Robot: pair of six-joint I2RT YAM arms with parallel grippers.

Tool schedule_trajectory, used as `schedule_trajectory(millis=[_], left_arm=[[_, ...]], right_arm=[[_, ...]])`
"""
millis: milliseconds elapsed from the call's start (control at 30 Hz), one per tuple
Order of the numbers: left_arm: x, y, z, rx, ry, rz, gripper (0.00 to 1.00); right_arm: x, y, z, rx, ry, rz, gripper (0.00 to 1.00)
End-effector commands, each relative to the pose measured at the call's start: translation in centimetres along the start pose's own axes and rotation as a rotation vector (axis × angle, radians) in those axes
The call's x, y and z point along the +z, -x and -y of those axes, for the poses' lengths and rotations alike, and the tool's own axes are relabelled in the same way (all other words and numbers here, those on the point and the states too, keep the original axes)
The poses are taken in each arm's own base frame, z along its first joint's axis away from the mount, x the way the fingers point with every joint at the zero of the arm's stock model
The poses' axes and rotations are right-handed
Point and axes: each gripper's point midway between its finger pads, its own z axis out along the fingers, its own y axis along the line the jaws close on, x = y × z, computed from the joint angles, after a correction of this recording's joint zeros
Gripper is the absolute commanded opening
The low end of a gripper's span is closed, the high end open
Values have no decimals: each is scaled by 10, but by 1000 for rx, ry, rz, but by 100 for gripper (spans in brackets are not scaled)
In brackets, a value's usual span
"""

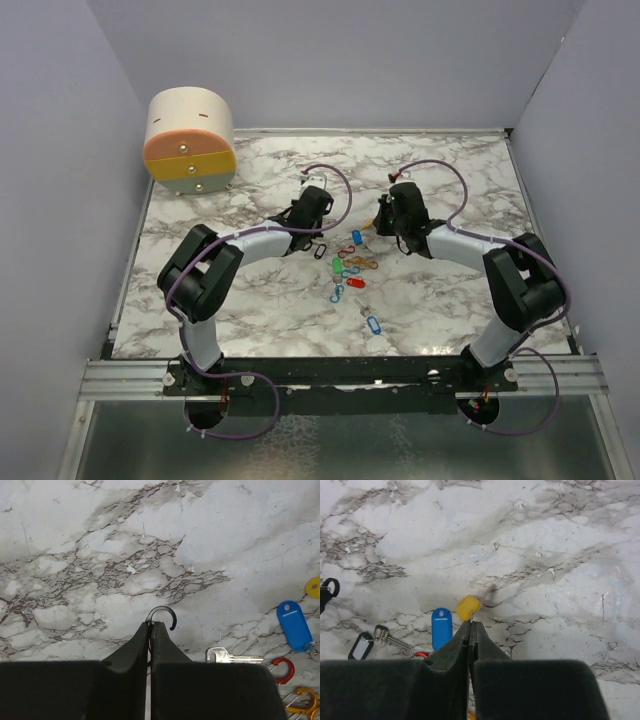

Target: Put the keys on the keyring

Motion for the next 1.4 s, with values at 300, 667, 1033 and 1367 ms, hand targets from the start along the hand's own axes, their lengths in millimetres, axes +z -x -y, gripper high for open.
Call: schedule_trajectory(millis=[300,667,1033,1367], left_arm=[[-48,36,40,56,-227,113,0],[-70,40,62,86,-392,136,0],[-72,34,77,105,-461,101,0],[-81,36,94,136,-487,95,0]], right_arm=[[-54,41,-28,-179,216,229,1],[-87,37,-58,-319,445,326,1],[-96,23,-81,-398,606,306,1],[-86,13,-86,-405,639,259,1]])
